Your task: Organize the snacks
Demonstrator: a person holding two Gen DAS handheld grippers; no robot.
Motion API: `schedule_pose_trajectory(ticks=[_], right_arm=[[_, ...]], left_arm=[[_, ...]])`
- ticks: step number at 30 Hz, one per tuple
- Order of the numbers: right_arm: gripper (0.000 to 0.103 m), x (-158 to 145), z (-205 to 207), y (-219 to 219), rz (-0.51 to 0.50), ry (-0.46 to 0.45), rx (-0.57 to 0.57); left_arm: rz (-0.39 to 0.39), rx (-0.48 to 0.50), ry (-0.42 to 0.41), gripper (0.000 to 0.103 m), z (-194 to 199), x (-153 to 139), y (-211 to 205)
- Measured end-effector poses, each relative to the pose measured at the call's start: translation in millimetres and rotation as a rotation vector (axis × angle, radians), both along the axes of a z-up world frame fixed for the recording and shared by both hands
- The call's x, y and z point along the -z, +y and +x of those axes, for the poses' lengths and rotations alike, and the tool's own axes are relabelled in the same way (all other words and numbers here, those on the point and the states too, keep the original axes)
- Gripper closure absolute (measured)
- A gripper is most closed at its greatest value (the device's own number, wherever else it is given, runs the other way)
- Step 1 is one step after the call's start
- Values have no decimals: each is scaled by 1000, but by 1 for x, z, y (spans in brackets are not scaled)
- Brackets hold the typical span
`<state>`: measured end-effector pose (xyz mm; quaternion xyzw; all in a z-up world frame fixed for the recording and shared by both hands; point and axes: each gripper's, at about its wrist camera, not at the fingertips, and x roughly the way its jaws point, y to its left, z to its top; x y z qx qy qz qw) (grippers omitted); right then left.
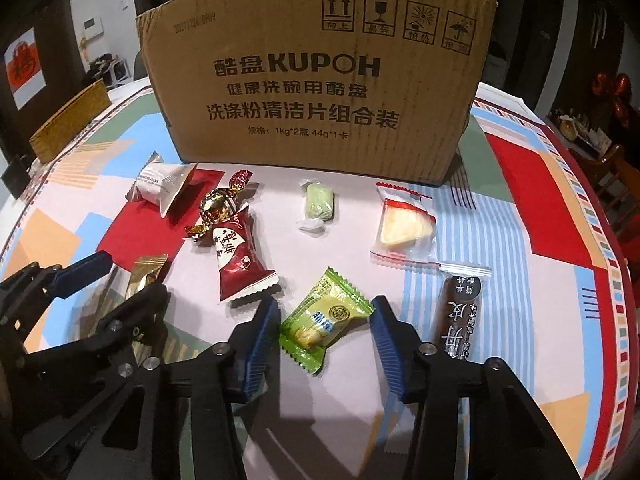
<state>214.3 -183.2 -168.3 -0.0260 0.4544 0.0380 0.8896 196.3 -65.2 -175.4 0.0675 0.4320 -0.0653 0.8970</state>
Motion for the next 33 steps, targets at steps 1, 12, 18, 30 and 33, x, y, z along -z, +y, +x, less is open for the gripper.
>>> schedule_pose_trajectory(ticks=[1,12,18,30,33], right_arm=[[60,-1,-1,0,1,-1,1],[82,-3,-4,-3,23,-10,4],[82,-4,-7,-4,24,-16,11],[82,-22,-9,-5,31,-48,21],[82,-28,-10,-6,32,-59,21]], left_arm=[[2,4,-1,60,0,0,0],[14,7,5,83,-2,-2,-3],[11,-10,8,83,-1,-3,2],[4,-18,-13,84,-3,-17,3],[3,-23,-21,84,-3,-24,4]])
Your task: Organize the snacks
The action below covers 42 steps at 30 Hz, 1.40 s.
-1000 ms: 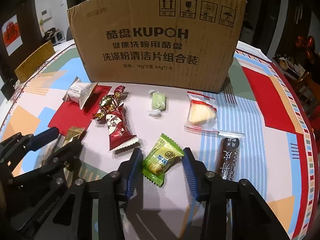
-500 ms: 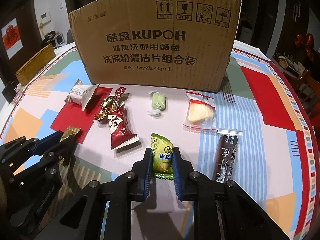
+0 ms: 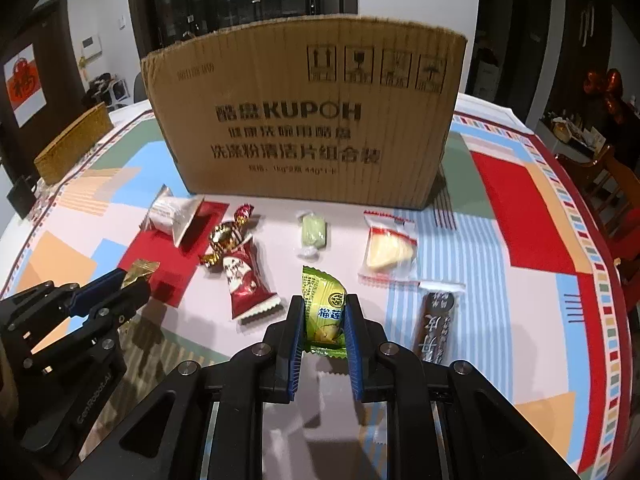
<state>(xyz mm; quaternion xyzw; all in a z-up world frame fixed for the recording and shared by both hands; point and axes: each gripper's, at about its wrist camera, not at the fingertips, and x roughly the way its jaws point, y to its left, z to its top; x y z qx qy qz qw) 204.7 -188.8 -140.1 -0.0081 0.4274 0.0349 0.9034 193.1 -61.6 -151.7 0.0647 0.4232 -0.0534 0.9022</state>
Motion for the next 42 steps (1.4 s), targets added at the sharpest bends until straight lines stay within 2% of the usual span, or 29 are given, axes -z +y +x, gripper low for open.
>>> schedule_pose_trajectory(ticks=[24,42], right_arm=[[82,-46,-3,-3,15,-92,4],[82,-82,3,-9,26,-166,26]], left_arm=[[1,-12,-74,84,0,-48,4],[-14,-2,-123,84,15,-86,3]])
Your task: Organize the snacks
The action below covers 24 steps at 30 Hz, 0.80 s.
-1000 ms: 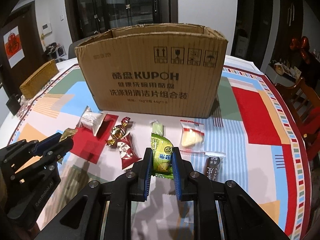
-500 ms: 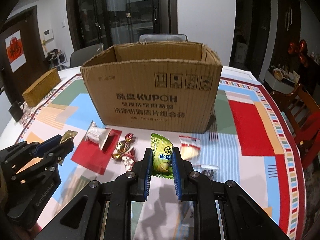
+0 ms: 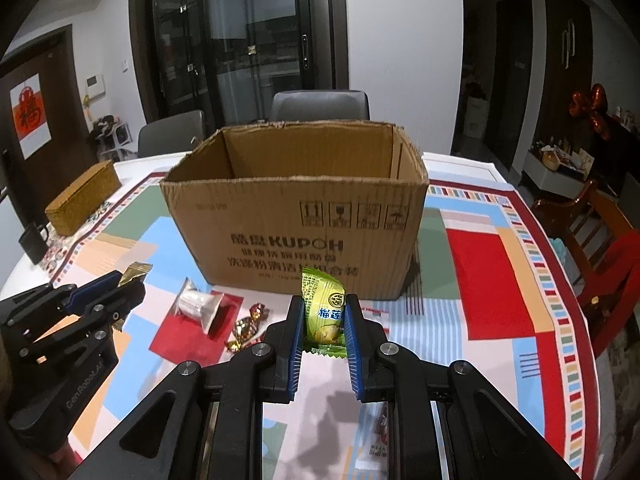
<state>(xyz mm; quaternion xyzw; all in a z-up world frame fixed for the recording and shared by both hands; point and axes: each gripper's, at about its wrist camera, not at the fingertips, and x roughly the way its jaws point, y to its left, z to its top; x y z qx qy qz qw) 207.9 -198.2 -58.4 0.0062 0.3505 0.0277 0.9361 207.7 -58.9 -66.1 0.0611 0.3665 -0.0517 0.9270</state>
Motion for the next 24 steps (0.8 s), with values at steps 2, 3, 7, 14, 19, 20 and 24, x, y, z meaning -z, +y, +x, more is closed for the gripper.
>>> schedule_pose_trajectory(ticks=[2,3,7,14,19,20,24], right_arm=[[82,-4,2,-1,1,-8,3],[82,-6,3,-1,2,-12,4],[82,-14,7,-4,2,-33,10],[82,-27,12,-5,5,-64,20],[82,-35,17,-8,8,-83,25],[82,-37,18,-8,9,-85,26],[82,-43,23,-10,11,-101,28]], left_arm=[[-3,0,-5,84,3,-4,-1],[-3,1,-8,84,4,-5,-1],[-4,4,-23,84,8,-13,-2],[-8,16,-48,84,15,-26,-4],[-17,21,-68,84,21,-37,-6],[-18,21,-72,84,22,-40,-6],[-19,25,-88,84,26,-48,-8]])
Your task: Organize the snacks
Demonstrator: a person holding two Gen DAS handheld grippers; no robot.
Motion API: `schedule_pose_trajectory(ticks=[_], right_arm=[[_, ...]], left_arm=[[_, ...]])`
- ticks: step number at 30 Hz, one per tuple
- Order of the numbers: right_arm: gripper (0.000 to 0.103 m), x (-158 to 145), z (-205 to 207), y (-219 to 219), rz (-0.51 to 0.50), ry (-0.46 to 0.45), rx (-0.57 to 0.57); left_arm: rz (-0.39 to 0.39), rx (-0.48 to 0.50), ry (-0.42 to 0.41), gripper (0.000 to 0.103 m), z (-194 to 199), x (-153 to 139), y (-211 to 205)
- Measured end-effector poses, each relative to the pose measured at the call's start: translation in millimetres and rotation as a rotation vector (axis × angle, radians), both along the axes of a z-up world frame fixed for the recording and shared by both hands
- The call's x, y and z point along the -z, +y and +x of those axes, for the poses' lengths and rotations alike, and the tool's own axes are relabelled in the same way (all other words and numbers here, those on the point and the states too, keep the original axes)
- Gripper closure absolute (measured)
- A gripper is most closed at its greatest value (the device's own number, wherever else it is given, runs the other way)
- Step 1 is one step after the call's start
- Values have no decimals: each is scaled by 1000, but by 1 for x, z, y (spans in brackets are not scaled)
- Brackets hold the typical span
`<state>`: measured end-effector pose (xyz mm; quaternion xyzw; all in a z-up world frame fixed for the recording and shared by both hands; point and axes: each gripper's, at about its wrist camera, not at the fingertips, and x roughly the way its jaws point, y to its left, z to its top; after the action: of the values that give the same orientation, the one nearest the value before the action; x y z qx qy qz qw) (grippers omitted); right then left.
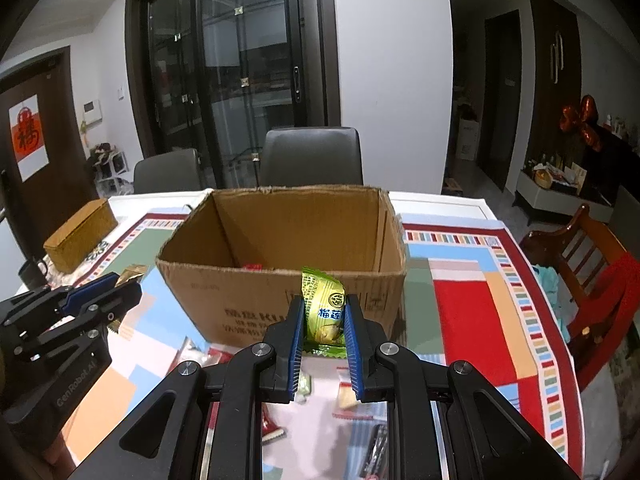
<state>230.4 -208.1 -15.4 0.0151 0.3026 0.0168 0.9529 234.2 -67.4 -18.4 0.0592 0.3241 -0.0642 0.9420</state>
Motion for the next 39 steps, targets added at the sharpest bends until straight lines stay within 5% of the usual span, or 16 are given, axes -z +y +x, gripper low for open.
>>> schedule_pose_trajectory(ticks=[39], right_arm=[[82,-29,50,1,-38,-66,12]], left_arm=[[13,24,-110,83,58,-29,-2]])
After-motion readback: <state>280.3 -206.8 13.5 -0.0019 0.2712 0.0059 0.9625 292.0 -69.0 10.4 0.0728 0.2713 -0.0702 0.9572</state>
